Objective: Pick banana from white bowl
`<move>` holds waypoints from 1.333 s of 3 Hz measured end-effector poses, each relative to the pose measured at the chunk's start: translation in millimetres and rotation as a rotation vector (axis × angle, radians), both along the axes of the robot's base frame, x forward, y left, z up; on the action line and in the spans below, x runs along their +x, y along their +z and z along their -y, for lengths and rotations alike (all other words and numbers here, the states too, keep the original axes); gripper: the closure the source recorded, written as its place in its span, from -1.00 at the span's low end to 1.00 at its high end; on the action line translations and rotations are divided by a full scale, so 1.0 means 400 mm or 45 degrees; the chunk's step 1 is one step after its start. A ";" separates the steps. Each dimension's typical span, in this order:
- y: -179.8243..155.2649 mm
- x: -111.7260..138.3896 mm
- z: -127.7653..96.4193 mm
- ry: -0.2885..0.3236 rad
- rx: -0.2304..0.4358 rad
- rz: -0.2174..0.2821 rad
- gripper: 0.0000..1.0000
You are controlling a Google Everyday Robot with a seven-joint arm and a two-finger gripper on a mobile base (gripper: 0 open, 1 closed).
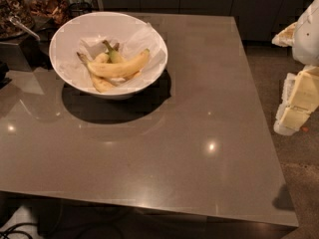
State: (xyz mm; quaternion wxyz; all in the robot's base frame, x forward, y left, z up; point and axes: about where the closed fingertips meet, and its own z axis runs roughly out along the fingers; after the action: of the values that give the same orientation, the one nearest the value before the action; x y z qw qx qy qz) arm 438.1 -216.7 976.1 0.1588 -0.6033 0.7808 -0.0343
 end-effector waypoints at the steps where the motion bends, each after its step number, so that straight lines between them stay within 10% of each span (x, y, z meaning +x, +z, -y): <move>1: 0.000 0.000 0.000 0.000 0.000 0.000 -1.00; 4: 0.000 0.152 -0.184 0.102 -0.170 -0.106 -1.00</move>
Offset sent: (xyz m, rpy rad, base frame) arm 0.0219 0.0344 0.0002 -0.1384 0.1236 -0.0204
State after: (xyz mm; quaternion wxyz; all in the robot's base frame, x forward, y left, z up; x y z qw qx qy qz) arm 499.0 -143.2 976.0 0.0870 -0.6442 0.7579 -0.0548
